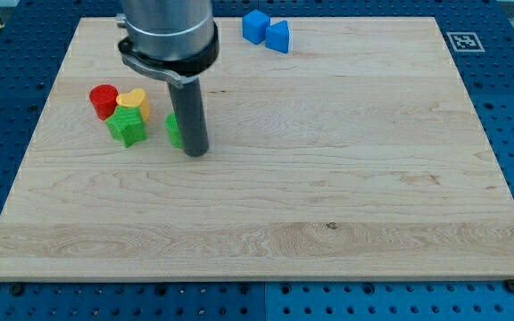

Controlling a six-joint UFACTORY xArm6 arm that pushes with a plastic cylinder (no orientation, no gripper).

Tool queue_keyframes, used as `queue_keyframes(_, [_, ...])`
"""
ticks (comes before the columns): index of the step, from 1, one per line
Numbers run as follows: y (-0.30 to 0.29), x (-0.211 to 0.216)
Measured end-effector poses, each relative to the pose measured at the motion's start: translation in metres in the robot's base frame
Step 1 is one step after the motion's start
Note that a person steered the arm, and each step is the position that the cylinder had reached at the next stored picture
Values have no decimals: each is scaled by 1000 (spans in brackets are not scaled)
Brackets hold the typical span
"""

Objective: Place the red star on top of the yellow heart

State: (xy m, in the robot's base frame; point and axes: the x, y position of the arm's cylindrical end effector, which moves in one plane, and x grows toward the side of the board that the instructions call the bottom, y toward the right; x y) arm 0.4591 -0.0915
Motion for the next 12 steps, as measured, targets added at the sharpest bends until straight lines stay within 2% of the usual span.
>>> queue_keyframes(2, [-24, -22])
queue_keyframes(3, [9, -9])
queue_keyframes(4, [83, -15])
queue_keyframes(5, [98, -67])
queue_keyframes(6, [99, -123])
queue_keyframes(8, [85, -163])
queue_keyframes(9, [52, -195])
queue_keyframes(12, [19, -203])
